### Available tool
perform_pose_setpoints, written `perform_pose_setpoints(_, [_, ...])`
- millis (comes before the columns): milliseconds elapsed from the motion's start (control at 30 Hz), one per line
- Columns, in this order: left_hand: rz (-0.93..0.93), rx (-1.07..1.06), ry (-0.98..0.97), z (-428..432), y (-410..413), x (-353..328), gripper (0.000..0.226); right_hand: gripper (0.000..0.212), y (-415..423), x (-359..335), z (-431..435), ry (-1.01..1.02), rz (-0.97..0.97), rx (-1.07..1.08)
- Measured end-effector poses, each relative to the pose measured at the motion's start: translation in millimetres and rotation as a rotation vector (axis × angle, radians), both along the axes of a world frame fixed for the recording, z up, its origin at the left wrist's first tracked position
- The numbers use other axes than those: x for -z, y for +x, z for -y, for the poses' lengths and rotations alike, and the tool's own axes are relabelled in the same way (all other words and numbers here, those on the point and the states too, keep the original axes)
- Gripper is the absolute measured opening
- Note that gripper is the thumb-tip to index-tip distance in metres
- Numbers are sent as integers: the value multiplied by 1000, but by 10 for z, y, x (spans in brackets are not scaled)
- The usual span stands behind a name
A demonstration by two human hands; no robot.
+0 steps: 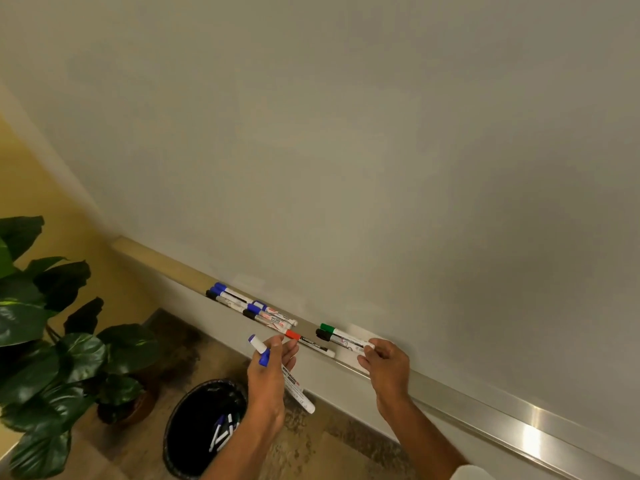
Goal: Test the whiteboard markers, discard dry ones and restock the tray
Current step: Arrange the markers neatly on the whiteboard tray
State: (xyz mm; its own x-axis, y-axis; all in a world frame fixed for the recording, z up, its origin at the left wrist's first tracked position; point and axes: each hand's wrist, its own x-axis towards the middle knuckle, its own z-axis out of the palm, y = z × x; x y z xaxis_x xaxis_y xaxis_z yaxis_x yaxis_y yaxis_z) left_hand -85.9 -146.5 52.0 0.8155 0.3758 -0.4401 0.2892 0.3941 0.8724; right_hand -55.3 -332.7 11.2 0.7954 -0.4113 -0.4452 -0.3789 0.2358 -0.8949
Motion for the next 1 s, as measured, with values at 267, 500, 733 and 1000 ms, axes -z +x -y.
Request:
perform_pose_setpoints(267, [-10, 60, 23, -320, 301, 194, 19, 20, 408, 303, -311, -146, -99, 6])
perform_pose_setpoints(500, [-2, 94, 52, -420, 476, 310, 21, 14, 566, 634, -502, -296, -151, -77])
perform_pose_setpoints(733, [-10, 116, 81, -476, 510, 360, 26, 18, 579, 679, -626, -419, -217, -69])
perform_pose_setpoints(1000, [-38, 122, 66, -455, 529, 381, 23, 24, 631, 706, -690, -374, -257, -12])
